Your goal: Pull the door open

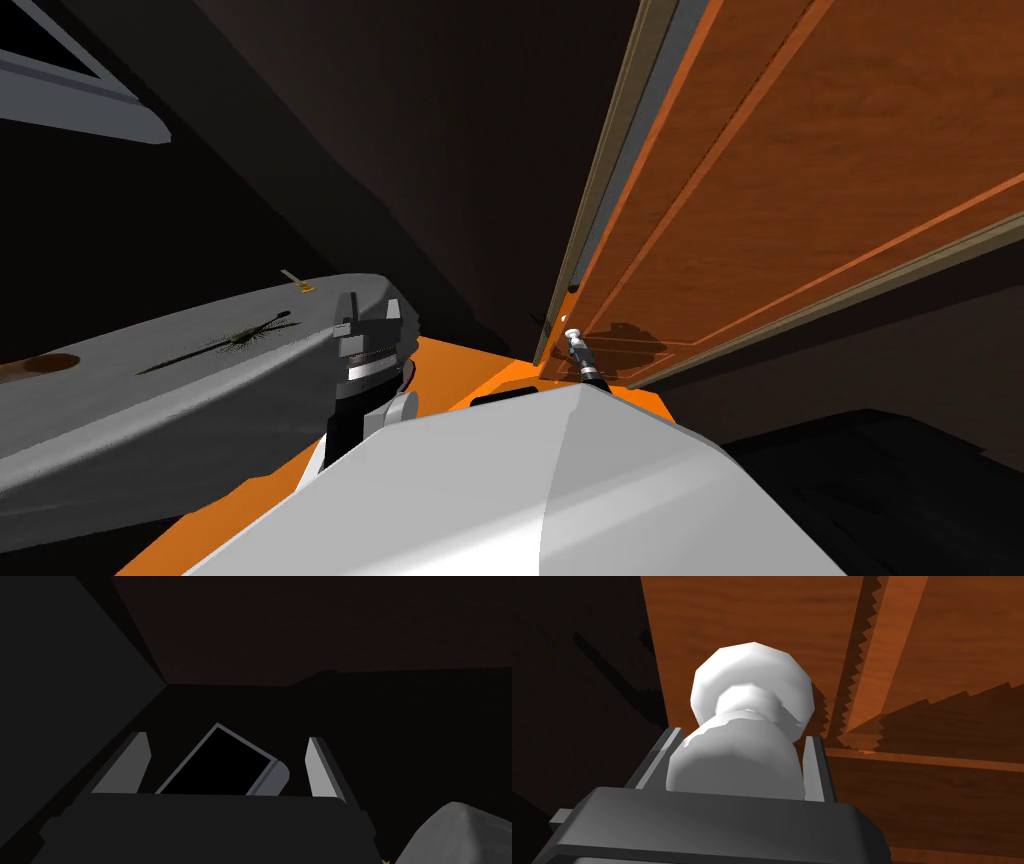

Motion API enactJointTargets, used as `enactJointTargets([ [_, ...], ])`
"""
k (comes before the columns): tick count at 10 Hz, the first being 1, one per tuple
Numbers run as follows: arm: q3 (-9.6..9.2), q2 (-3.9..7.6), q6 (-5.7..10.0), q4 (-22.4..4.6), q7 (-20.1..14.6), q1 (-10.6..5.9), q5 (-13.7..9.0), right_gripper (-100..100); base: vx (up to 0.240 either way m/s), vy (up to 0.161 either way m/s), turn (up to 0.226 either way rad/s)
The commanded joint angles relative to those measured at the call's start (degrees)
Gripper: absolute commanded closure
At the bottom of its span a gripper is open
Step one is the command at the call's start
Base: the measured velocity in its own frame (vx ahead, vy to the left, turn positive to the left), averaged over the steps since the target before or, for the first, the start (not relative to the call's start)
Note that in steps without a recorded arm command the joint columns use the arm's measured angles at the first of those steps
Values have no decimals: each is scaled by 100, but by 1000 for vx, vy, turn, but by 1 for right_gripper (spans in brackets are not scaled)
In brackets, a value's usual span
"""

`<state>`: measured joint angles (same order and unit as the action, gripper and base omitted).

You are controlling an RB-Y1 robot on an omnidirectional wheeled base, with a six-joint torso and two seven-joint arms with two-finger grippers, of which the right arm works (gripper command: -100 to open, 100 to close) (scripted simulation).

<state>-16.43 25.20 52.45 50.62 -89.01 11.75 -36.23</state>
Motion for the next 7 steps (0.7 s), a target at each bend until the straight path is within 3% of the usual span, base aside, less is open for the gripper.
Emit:
enactJointTargets([
  [1, -132, 110, 122, 20, -175, 55, 68, 100, -229, -34, 124],
  [3, -220, 185, 179, 40, -279, 102, 112, 100, -222, -26, 98],
  [4, -196, 157, 152, -16, -246, 64, 100, 100, -94, -4, 12],
  [7, -360, 292, 343, -60, -443, 155, 192, 100, -208, -35, 140],
])
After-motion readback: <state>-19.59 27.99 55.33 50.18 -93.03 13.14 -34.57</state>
